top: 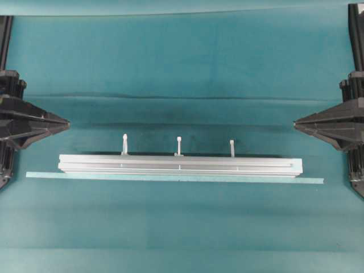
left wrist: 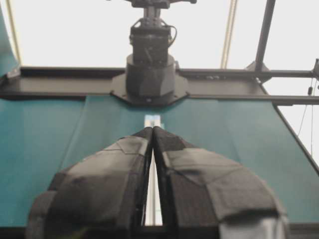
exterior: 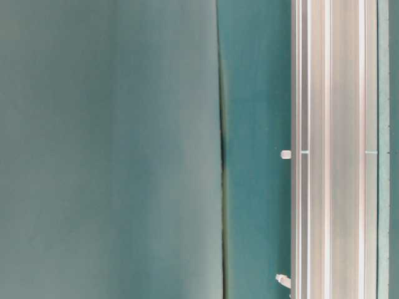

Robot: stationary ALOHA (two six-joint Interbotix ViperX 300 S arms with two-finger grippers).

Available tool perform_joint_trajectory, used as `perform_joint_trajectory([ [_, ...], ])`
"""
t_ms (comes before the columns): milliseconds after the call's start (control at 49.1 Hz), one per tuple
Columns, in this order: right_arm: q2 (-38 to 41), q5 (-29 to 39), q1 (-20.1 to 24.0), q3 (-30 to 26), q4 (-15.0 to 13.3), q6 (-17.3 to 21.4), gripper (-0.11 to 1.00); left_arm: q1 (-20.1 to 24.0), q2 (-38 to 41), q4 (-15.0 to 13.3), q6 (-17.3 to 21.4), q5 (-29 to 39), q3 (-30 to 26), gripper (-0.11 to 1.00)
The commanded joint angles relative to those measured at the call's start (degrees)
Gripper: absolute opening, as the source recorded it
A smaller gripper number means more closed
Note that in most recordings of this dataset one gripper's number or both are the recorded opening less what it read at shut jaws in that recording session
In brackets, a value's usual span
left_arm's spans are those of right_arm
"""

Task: Lift the large metal rail with both hands.
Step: 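Move both grippers down over the two ends of the silver rail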

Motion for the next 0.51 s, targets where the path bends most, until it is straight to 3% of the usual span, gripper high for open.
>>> perform_joint_trajectory([
  [0,0.8,-0.3,-0.3,-1.0,0.8,0.7,0.11,-1.8,2.4,0.4,-2.5,2.2,-2.7,0.14],
  [122,1.6,4.8,-0.6,-2.9,6.0,2.1,0.01,-2.0,4.1,0.9,-3.7,6.4,-4.9,0.01],
  [285,3.0,13.3,-1.0,-5.9,6.2,3.3,0.00,-2.0,4.7,0.9,-3.6,13.4,-7.6,-0.02],
  [489,7.8,29.3,-2.7,-11.9,6.2,5.6,0.00,-2.0,7.8,0.9,-3.8,30.6,-14.6,-0.02],
])
